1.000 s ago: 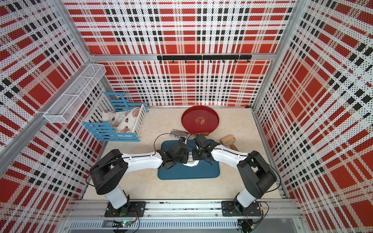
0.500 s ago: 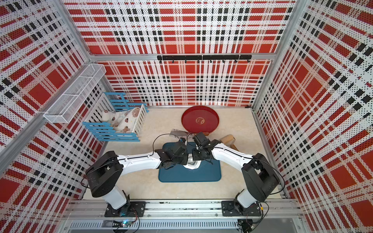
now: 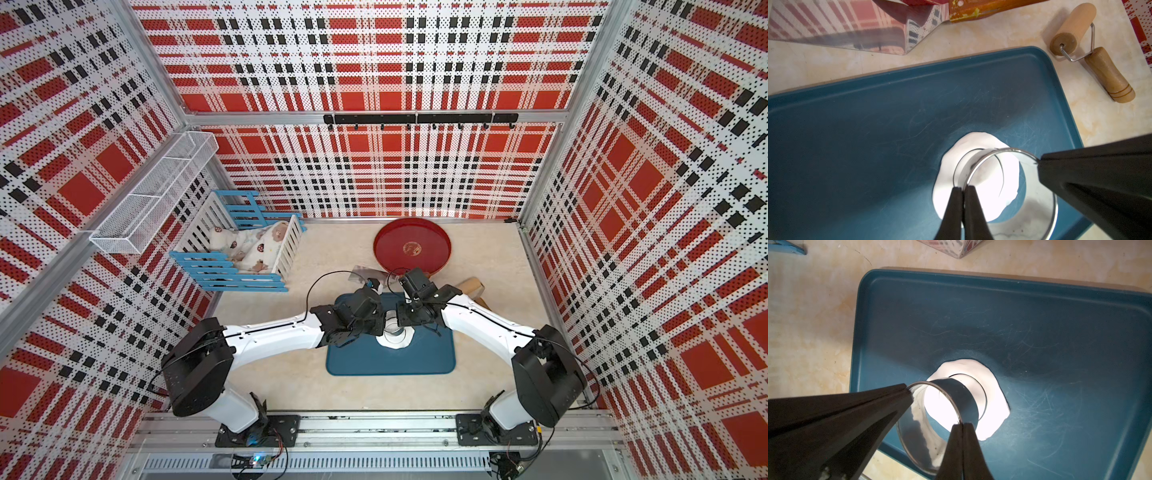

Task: Roll out the dumpling wrappers from the dough
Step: Pick up the dumpling mold from the work surface, then place the dumpling mold at the center of the board.

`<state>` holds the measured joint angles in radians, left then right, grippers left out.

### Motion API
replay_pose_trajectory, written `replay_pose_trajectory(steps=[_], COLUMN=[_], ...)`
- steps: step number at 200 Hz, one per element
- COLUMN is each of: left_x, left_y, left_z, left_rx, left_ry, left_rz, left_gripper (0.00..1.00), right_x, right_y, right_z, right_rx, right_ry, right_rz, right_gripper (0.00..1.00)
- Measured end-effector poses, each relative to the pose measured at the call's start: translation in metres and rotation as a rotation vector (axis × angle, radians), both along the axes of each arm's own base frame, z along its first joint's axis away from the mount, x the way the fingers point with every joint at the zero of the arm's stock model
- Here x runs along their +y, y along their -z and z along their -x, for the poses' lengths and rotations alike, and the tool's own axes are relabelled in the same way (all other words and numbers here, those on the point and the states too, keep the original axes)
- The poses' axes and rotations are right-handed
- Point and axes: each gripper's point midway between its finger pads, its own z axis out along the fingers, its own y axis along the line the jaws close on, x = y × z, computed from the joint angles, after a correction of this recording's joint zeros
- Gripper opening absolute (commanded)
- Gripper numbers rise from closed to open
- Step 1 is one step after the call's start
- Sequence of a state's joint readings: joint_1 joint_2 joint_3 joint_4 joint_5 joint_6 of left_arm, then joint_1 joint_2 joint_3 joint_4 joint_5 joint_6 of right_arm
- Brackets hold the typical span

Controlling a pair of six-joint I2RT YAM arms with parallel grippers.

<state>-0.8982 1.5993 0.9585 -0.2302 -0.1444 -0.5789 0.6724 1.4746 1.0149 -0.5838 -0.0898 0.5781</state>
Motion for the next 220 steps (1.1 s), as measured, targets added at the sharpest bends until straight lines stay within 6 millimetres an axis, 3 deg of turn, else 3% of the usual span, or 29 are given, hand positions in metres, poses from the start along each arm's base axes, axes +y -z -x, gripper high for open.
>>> replay_pose_trajectory(steps=[36, 80, 100, 124, 169, 220], left_x=[0.011, 0.025, 0.034, 0.057, 0.122, 0.192], left_y=[-0.004, -0.008, -0.015, -0.030, -0.054, -0.053], left_z=[-0.009, -0.022, -0.028, -0.040, -0.064, -0.076], left_rx=[-0.026, -0.043, -0.057, -0.086, -0.150, -0.193], left_ry=[-0.044, -0.094, -0.119, -0.180, -0.348, -0.524], left_rz=[-0.023, -0.027, -0.017, 0.007, 0.048, 0.087], left_gripper=[0.00, 0.00, 0.00, 0.00, 0.00, 0.00], right_x=[0.002, -0.002, -0.016, -0.041, -0.078, -0.101], right_y=[-0.019, -0.068, -0.087, -0.106, -0.123, -0.125], right_z=[-0.001, -0.008, -0.012, -0.015, -0.002, 0.010], right_rx=[-0.041, -0.156, -0.210, -0.287, -0.461, -0.611], right_ry=[0.007, 0.032, 0.076, 0.153, 0.221, 0.240], right_rz=[-0.044, -0.126, -0.149, -0.164, -0.163, -0.156], right_gripper=[0.44, 0.54, 0.61, 0.85, 0.88, 0.89])
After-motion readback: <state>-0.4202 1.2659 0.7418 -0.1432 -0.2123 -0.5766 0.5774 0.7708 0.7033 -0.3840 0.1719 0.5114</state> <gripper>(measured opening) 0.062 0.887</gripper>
